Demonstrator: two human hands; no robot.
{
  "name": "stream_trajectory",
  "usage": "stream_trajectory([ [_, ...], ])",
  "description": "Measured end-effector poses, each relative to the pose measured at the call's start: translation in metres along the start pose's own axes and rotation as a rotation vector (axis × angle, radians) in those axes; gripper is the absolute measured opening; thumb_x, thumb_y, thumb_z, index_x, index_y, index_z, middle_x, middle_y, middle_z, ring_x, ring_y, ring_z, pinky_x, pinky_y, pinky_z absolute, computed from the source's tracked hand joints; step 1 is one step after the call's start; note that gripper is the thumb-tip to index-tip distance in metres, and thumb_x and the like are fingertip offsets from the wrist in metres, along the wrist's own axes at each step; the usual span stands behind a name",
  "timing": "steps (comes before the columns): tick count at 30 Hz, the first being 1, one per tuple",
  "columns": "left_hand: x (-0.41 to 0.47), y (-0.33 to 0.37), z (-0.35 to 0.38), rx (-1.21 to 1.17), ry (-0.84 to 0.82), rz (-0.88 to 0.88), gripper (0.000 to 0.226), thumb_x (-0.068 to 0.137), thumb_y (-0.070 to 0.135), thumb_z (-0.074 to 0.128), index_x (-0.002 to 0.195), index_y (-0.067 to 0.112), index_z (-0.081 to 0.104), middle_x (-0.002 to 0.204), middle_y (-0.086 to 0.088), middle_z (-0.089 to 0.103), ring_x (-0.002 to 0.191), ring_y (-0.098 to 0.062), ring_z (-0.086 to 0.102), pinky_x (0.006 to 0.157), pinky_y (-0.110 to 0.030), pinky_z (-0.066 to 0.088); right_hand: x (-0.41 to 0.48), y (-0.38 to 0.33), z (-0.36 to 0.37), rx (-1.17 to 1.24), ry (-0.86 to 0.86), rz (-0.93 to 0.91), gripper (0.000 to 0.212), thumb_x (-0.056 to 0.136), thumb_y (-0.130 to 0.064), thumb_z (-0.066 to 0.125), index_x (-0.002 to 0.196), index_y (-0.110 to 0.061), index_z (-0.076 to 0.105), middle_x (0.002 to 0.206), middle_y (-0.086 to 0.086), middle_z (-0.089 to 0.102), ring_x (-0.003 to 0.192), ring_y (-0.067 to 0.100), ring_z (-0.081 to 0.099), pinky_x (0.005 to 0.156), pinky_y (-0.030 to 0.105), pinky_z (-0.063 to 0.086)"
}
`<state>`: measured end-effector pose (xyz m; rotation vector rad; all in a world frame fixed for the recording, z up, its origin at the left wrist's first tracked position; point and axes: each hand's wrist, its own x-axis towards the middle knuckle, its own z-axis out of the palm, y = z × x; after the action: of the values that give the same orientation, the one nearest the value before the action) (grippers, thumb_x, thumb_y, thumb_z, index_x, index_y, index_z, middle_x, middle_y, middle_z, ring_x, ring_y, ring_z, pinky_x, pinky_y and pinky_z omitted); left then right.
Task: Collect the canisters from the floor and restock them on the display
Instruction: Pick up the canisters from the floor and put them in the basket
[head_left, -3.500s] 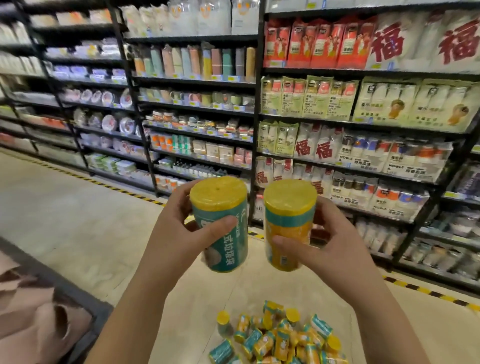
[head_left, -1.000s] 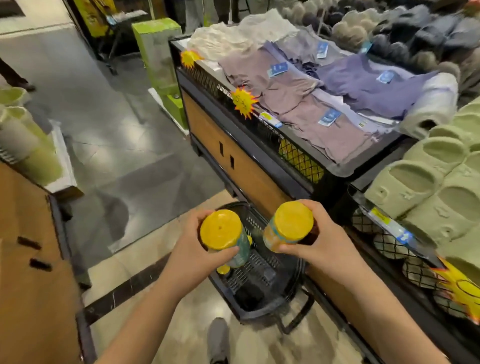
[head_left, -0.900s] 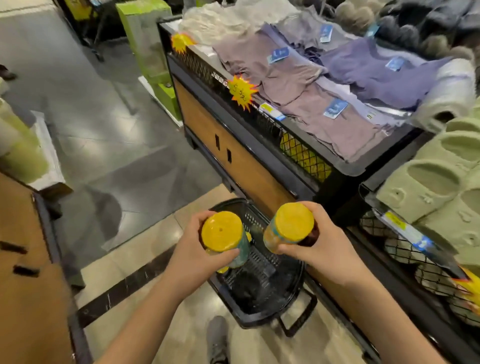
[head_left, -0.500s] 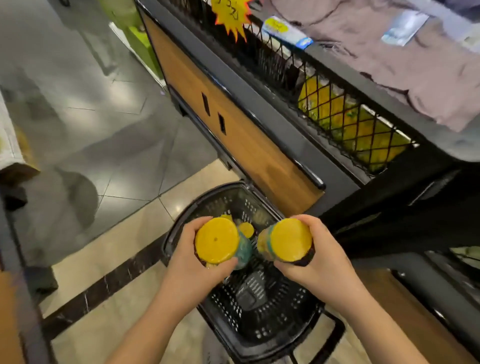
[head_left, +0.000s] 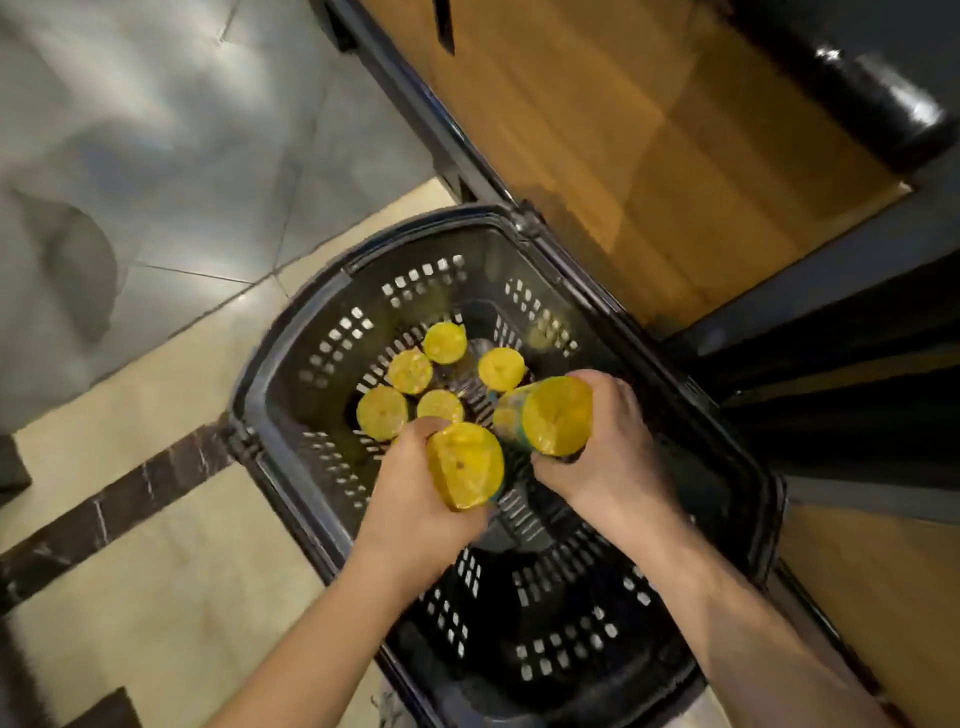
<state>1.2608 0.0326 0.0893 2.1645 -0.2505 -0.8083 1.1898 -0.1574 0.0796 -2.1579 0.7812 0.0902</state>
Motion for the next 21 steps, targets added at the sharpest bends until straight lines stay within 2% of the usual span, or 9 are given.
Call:
stream_trajectory([
  [2, 0.003, -0.020, 0.013, 0.032, 0.009, -0.038, 0.082, 0.062, 0.029, 0.084, 0.128, 0.033, 0.036, 0.119, 0.000, 0.053, 0.108, -0.012, 0.057, 0.093, -0.031, 0.051, 0.007, 0.011, 0.016, -0.051, -0.019, -0.023, 0.077, 0.067, -0.022, 0.085, 0.132, -0.029, 0.044, 0.122, -0.014, 0.037, 0.103, 0.013, 0.050, 0.076, 0.027, 0.037],
  [3, 0.005, -0.028, 0.019, 0.054, 0.008, -0.036, 0.083, 0.061, 0.029, 0.082, 0.129, 0.032, 0.034, 0.122, -0.001, 0.050, 0.112, -0.016, 0.054, 0.097, -0.032, 0.048, 0.010, 0.015, 0.023, -0.063, -0.037, -0.033, 0.076, 0.068, -0.023, 0.084, 0.132, -0.029, 0.044, 0.123, -0.013, 0.038, 0.098, 0.011, 0.048, 0.075, 0.027, 0.037],
  [5, 0.009, -0.038, 0.026, 0.109, -0.004, -0.031, 0.085, 0.063, 0.020, 0.084, 0.132, 0.024, 0.034, 0.123, 0.002, 0.042, 0.114, -0.013, 0.045, 0.095, -0.017, 0.036, 0.019, 0.024, 0.037, -0.085, -0.076, -0.044, 0.071, 0.069, -0.023, 0.083, 0.128, -0.031, 0.046, 0.123, -0.011, 0.043, 0.097, 0.011, 0.050, 0.077, 0.028, 0.037],
  [6, 0.012, -0.041, 0.028, 0.130, -0.004, -0.030, 0.083, 0.064, 0.016, 0.084, 0.131, 0.022, 0.036, 0.121, 0.003, 0.041, 0.112, -0.011, 0.043, 0.092, -0.014, 0.033, 0.023, 0.029, 0.044, -0.096, -0.087, -0.044, 0.067, 0.070, -0.022, 0.082, 0.126, -0.031, 0.048, 0.124, -0.010, 0.046, 0.102, 0.014, 0.052, 0.079, 0.028, 0.037],
  [8, 0.019, -0.044, 0.032, 0.159, 0.017, -0.034, 0.078, 0.065, 0.015, 0.084, 0.131, 0.020, 0.041, 0.121, 0.004, 0.044, 0.112, -0.012, 0.046, 0.093, -0.019, 0.037, 0.030, 0.039, 0.058, -0.151, -0.100, -0.045, 0.067, 0.071, -0.021, 0.083, 0.128, -0.031, 0.051, 0.128, -0.007, 0.051, 0.114, 0.021, 0.053, 0.087, 0.033, 0.042],
  [10, 0.026, -0.048, 0.034, 0.171, 0.020, -0.051, 0.079, 0.065, 0.017, 0.083, 0.134, 0.020, 0.044, 0.122, 0.003, 0.048, 0.112, -0.014, 0.051, 0.097, -0.025, 0.044, 0.036, 0.046, 0.069, -0.215, -0.126, -0.051, 0.075, 0.071, -0.025, 0.086, 0.136, -0.033, 0.049, 0.133, -0.006, 0.050, 0.119, 0.025, 0.052, 0.093, 0.041, 0.047],
  [13, 0.031, -0.054, 0.033, 0.166, 0.016, -0.046, 0.076, 0.064, 0.021, 0.081, 0.130, 0.023, 0.045, 0.117, 0.003, 0.051, 0.108, -0.017, 0.054, 0.095, -0.033, 0.049, 0.045, 0.050, 0.080, -0.264, -0.151, -0.057, 0.081, 0.072, -0.030, 0.087, 0.141, -0.039, 0.045, 0.133, -0.009, 0.044, 0.119, 0.023, 0.055, 0.089, 0.042, 0.052],
  [18, 0.039, -0.060, 0.031, 0.214, -0.017, -0.039, 0.071, 0.071, 0.016, 0.084, 0.130, 0.019, 0.043, 0.114, 0.003, 0.049, 0.103, -0.015, 0.055, 0.092, -0.029, 0.048, 0.071, 0.046, 0.095, -0.301, -0.215, -0.097, 0.086, 0.078, -0.027, 0.085, 0.147, -0.041, 0.036, 0.142, -0.010, 0.043, 0.120, 0.030, 0.057, 0.093, 0.044, 0.052],
  [21, 0.044, -0.062, 0.035, 0.261, -0.046, -0.043, 0.077, 0.076, 0.019, 0.082, 0.138, 0.017, 0.037, 0.119, 0.006, 0.038, 0.115, -0.016, 0.049, 0.099, -0.025, 0.044, 0.081, 0.045, 0.110, -0.375, -0.252, -0.134, 0.084, 0.079, -0.019, 0.083, 0.146, -0.038, 0.036, 0.142, -0.005, 0.039, 0.110, 0.036, 0.063, 0.086, 0.042, 0.054],
])
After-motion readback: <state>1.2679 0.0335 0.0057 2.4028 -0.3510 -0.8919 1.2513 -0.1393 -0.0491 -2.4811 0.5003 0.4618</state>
